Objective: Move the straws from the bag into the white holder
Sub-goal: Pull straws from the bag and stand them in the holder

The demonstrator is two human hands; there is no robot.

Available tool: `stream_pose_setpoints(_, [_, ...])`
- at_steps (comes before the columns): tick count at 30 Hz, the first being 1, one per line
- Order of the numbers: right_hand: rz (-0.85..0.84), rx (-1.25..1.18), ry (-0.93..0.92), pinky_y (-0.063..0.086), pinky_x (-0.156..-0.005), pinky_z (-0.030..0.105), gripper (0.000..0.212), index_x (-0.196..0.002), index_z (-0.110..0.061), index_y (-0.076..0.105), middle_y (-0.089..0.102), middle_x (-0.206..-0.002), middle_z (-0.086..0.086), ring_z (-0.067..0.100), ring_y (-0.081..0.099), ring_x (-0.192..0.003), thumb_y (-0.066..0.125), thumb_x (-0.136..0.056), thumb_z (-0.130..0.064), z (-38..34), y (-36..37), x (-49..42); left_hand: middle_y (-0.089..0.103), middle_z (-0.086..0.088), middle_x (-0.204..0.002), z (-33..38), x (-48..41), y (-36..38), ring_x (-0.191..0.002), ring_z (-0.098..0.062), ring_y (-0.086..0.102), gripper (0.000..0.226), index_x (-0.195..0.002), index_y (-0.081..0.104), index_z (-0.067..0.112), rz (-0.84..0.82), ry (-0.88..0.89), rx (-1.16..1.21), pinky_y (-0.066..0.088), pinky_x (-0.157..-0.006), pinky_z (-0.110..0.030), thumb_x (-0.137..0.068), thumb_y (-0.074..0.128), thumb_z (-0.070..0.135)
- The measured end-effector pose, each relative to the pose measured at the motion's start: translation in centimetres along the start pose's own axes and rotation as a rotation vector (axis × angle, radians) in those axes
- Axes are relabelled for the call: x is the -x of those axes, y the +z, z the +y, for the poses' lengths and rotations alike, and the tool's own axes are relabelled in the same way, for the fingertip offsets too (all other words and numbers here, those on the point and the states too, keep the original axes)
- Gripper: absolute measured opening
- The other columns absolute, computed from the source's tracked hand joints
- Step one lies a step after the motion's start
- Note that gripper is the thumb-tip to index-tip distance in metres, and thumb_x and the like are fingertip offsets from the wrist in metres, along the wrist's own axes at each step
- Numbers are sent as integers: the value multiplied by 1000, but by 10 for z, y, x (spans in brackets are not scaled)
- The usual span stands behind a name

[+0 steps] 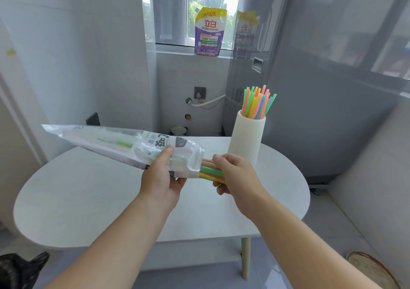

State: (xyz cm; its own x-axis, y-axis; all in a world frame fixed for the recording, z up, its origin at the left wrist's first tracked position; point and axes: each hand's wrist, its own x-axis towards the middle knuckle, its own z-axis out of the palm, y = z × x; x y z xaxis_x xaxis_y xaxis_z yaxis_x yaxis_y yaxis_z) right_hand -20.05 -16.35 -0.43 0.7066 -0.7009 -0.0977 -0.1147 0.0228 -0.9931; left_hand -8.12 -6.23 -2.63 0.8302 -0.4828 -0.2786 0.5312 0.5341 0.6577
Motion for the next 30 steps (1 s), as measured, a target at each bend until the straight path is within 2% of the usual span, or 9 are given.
stream_pose_setpoints(3, [-19, 126, -117, 52, -50, 22, 16, -98, -15, 69, 70, -82, 2, 6, 61, -51, 58, -100, -27, -2, -5, 3, 77, -5, -115, 0, -1, -2, -95, -20, 75, 37, -130, 64, 22, 24, -26, 44, 61, -57, -31, -93, 71, 18])
stream_pose_setpoints(8, [11, 351, -276, 52, -51, 20, 15, -108, -26, 65, 66, -96, -7, 8, 62, -60, 60, -99, -36, 6, -8, 4, 77, -6, -107, -3, -1, -3, -93, -22, 75, 34, -128, 62, 21, 51, -83, 106, 62, -56, -32, -95, 68, 16])
stream_pose_setpoints(11, [68, 454, -367, 56, -59, 19, 10, -105, -33, 63, 64, -94, -17, 7, 64, -75, 58, -100, -40, 9, -9, 4, 77, -6, -107, -3, -2, -3, -95, -22, 75, 32, -126, 62, 20, 52, -94, 112, 63, -57, -31, -95, 67, 17])
stream_pose_setpoints(14, [125, 579, -498, 56, -67, 23, 6, -95, -33, 62, 60, -85, -24, 1, 61, -84, 60, -99, -35, 10, -12, 1, 78, -5, -99, -4, -2, -4, -88, -20, 75, 26, -120, 64, 20, 51, -99, 116, 62, -55, -30, -95, 67, 16])
stream_pose_setpoints(18, [170, 608, -608, 44, -60, 11, 13, -86, -30, 64, 61, -76, -22, -3, 58, -86, 62, -99, -29, 8, -17, -2, 78, -5, -101, -3, -3, -4, -88, -20, 75, 31, -126, 63, 19, 45, -98, 121, 65, -62, -34, -95, 68, 17])
stream_pose_setpoints(20, [203, 544, -612, 43, -58, 9, 17, -83, -31, 63, 63, -75, -20, -1, 58, -84, 62, -99, -26, 6, -18, -2, 77, -5, -104, -1, -4, -3, -91, -20, 75, 37, -132, 62, 18, 43, -94, 126, 65, -64, -34, -95, 67, 17])
stream_pose_setpoints(24, [227, 380, -521, 47, -58, 14, 25, -78, -38, 59, 65, -77, -12, 4, 59, -76, 60, -100, -27, 3, -17, -3, 78, -5, -106, -1, -4, -3, -92, -20, 76, 39, -134, 61, 18, 44, -92, 141, 64, -59, -32, -95, 68, 18])
stream_pose_setpoints(27, [236, 329, -434, 44, -52, 9, 20, -82, -32, 62, 64, -79, -8, -1, 56, -65, 58, -101, -27, 2, -20, -7, 80, -4, -97, -1, -4, -5, -84, -19, 77, 36, -131, 63, 19, 42, -85, 147, 63, -57, -32, -95, 69, 18])
stream_pose_setpoints(30, [215, 276, -328, 42, -45, 12, 18, -85, -22, 65, 61, -69, -2, 0, 52, -44, 57, -102, -24, 1, -29, -13, 82, 0, -87, 1, -5, -7, -76, -15, 79, 32, -126, 65, 21, 36, -62, 142, 62, -56, -31, -94, 70, 18])
